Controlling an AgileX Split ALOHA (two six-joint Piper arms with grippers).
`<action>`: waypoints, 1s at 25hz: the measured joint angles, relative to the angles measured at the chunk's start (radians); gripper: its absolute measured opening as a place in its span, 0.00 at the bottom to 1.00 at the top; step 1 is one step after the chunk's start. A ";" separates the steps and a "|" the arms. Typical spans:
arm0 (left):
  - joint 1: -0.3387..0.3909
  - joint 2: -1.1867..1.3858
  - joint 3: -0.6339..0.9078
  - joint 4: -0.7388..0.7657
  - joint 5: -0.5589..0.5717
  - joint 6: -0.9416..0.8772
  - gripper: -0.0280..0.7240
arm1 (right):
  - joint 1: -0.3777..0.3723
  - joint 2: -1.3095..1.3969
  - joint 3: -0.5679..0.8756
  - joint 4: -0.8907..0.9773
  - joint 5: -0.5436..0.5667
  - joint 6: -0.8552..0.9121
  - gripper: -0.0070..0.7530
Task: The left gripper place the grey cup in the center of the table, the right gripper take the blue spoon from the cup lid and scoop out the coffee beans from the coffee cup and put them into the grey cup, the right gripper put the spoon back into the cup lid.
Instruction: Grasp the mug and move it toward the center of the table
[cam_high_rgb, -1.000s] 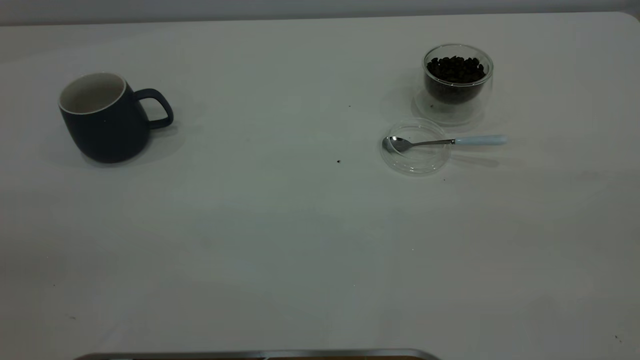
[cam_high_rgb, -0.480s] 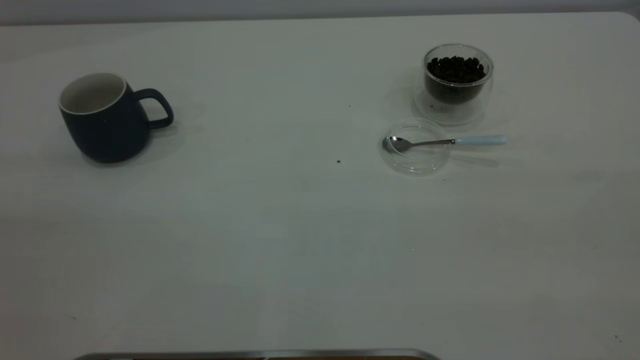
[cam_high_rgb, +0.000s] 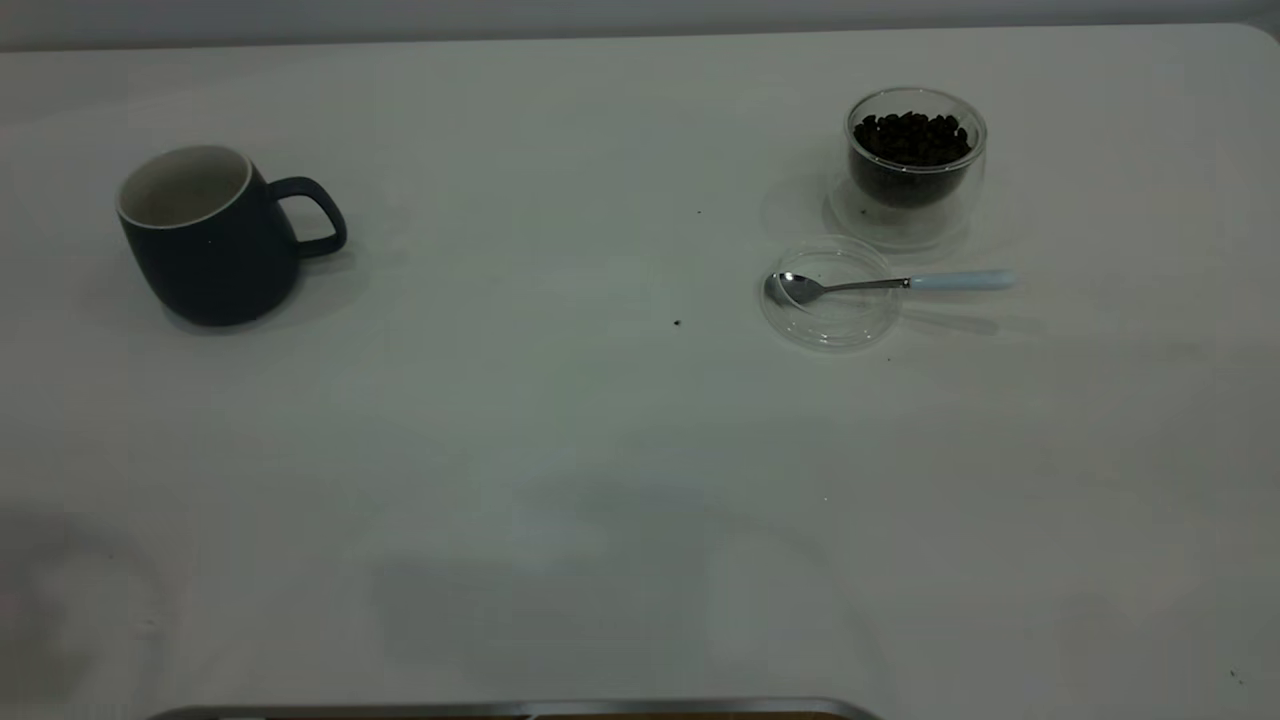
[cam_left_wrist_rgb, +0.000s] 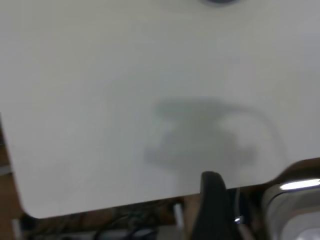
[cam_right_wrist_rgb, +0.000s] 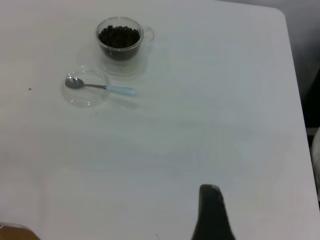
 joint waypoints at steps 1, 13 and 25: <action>0.000 0.041 -0.028 0.013 0.004 0.004 0.84 | 0.000 0.000 0.000 0.000 0.000 0.000 0.75; 0.000 0.568 -0.408 0.052 0.027 0.193 0.84 | 0.000 0.000 0.000 -0.001 0.000 0.000 0.75; 0.000 1.016 -0.614 0.246 0.062 0.520 0.83 | 0.000 0.000 0.000 -0.001 0.000 0.000 0.75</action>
